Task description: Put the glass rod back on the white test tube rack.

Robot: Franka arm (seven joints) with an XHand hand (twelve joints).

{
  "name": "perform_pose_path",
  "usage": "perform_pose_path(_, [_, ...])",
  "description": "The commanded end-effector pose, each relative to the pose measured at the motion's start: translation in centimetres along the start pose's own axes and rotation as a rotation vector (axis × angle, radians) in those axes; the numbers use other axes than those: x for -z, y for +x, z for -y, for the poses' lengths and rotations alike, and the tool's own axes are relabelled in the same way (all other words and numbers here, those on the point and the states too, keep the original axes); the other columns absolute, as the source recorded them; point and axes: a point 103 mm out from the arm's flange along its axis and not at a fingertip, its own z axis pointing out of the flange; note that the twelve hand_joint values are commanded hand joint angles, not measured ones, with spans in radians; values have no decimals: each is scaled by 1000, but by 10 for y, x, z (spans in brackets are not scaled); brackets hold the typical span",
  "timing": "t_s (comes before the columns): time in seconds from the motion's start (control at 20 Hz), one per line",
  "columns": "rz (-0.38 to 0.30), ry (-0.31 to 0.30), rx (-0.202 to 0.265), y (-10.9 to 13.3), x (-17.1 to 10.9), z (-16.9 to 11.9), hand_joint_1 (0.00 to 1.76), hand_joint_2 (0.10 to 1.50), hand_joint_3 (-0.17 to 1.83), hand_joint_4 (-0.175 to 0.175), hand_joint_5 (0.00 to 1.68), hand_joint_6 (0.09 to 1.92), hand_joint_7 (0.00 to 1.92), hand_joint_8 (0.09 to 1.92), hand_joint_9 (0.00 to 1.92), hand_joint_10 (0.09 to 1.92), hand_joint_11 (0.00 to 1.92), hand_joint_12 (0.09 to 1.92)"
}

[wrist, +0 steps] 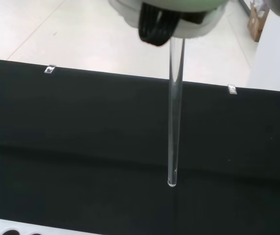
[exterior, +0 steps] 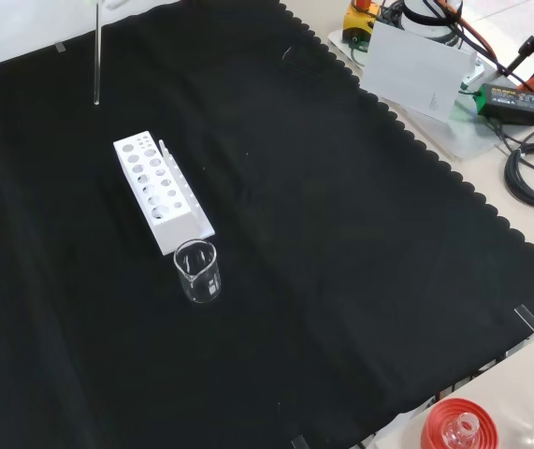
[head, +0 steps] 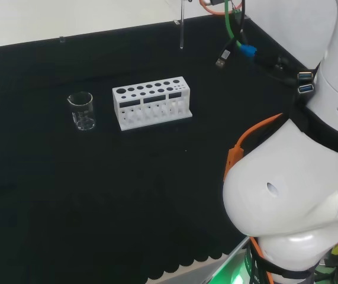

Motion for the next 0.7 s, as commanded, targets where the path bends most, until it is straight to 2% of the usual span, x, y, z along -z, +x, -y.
perform_pose_path(0.05, [3,1,-14,-10,-1,4,1315,745,559,-175,1067,758,1327,766,1845,171,1622,561])
perform_pose_path(0.7, [-8,12,1,3,-9,5,1315,744,560,-175,1068,757,1328,764,1845,172,1623,561])
